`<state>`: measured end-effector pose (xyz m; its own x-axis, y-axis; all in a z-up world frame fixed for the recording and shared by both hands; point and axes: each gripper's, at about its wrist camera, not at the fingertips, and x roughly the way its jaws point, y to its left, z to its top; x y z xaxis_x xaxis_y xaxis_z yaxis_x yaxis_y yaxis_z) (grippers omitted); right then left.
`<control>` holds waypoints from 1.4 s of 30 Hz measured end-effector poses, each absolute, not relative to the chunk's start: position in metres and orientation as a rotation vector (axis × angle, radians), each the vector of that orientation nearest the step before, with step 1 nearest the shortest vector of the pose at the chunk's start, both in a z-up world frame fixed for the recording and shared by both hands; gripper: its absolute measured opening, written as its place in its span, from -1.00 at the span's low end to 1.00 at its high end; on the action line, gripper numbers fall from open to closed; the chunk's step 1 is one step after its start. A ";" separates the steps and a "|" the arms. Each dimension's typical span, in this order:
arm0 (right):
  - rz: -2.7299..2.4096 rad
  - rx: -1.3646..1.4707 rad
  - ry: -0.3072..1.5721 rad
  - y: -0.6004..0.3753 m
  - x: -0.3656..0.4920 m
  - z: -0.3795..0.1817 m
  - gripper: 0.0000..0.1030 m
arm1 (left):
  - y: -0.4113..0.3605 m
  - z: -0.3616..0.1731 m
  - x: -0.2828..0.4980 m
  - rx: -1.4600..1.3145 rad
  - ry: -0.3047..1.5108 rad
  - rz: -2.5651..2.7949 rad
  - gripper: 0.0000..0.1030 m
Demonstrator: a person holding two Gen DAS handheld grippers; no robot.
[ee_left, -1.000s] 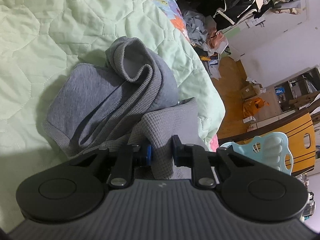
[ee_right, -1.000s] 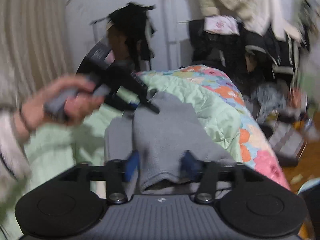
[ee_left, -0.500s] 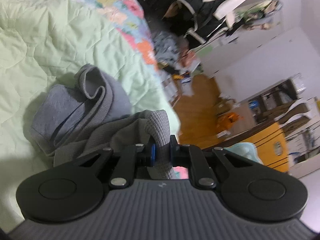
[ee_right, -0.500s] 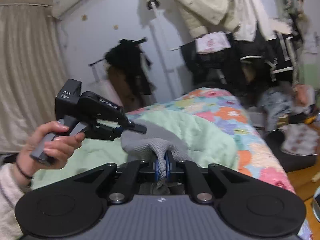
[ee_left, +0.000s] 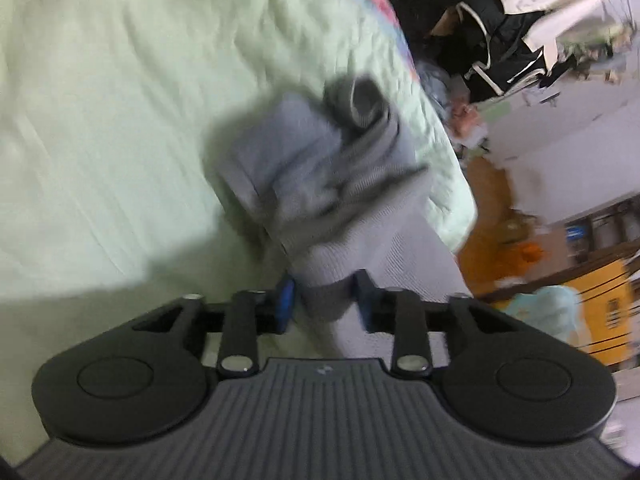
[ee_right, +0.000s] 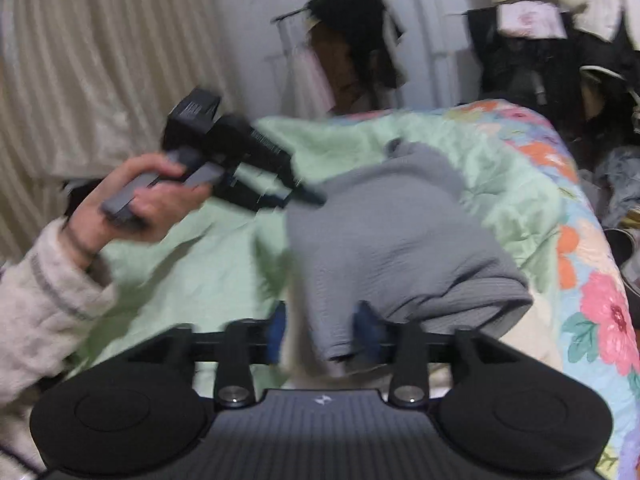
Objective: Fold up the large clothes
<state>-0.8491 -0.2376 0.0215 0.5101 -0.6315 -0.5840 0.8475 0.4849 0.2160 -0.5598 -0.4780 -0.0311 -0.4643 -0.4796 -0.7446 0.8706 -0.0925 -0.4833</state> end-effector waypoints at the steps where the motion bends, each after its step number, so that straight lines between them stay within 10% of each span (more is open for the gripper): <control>1: -0.958 0.481 0.430 -0.235 -0.851 0.038 -0.02 | -0.478 -0.019 -0.562 0.489 1.106 -1.741 0.04; 5: -1.082 0.536 0.318 -0.253 -0.865 0.054 0.30 | -0.489 0.006 -0.579 0.393 1.089 -1.822 0.53; 17: -1.229 0.715 0.351 -0.267 -0.880 -0.029 0.38 | -0.542 -0.092 -0.608 0.570 1.412 -1.690 0.57; 25: -1.336 0.875 0.487 -0.287 -0.860 0.007 0.78 | -0.482 -0.019 -0.606 0.731 1.047 -1.599 0.72; 42: -1.395 0.818 0.694 -0.280 -0.789 0.037 0.89 | -0.368 0.026 -0.626 0.912 0.769 -1.583 0.96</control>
<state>-0.7889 -0.2805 0.0369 0.0688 -0.5606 -0.8252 0.9964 -0.0030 0.0851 -0.6264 -0.3681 0.0262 -0.1037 -0.4821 -0.8699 0.9818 -0.1897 -0.0118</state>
